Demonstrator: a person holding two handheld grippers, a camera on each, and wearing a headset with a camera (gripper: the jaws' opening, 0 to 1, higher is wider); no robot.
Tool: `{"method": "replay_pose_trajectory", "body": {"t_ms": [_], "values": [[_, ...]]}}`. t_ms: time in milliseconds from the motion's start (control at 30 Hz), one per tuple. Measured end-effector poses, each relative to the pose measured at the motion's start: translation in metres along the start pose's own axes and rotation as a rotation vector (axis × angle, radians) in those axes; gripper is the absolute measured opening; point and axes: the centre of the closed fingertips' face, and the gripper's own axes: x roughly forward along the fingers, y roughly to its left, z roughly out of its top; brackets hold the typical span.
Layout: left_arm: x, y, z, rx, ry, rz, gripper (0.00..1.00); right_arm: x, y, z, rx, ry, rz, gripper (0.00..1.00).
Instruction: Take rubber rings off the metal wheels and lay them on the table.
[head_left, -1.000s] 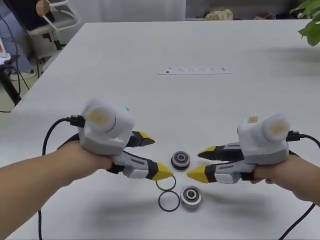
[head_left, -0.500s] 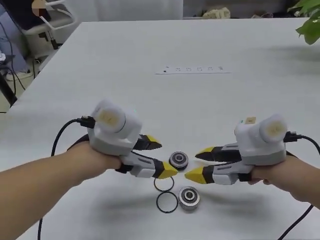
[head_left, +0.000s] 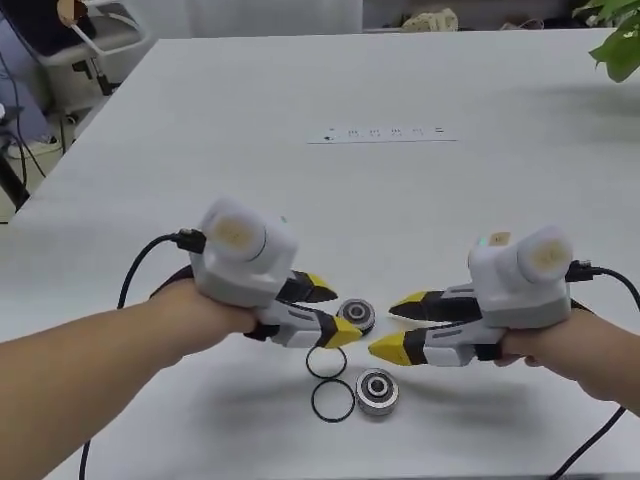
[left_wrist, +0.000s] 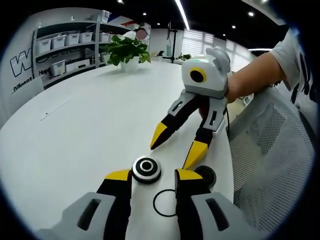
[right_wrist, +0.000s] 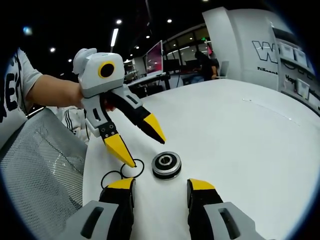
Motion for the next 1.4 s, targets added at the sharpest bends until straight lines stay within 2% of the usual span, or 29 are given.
{"method": "replay_pose_trajectory", "body": {"t_ms": [367,567,867,1000,1067,1400], "values": [[0.011,0.001,0.002,0.005,0.01,-0.003,0.23,-0.001,-0.003,-0.001,0.006,-0.007,-0.007,0.39],[0.015,0.001,-0.001,0.013,0.031,-0.005,0.19,-0.001,-0.004,0.0,0.007,-0.009,-0.009,0.39],[0.016,0.008,-0.003,0.013,0.024,0.034,0.12,0.001,-0.004,0.0,0.006,-0.007,-0.006,0.39],[0.017,0.007,-0.003,0.09,0.041,0.061,0.08,0.001,-0.005,0.002,-0.004,-0.012,-0.012,0.38],[0.016,0.008,-0.002,0.071,0.041,0.063,0.08,0.001,-0.006,0.002,-0.005,-0.011,-0.015,0.38],[0.016,0.008,-0.001,0.074,0.037,0.075,0.07,0.007,-0.003,0.004,-0.02,-0.006,-0.014,0.37]]}}
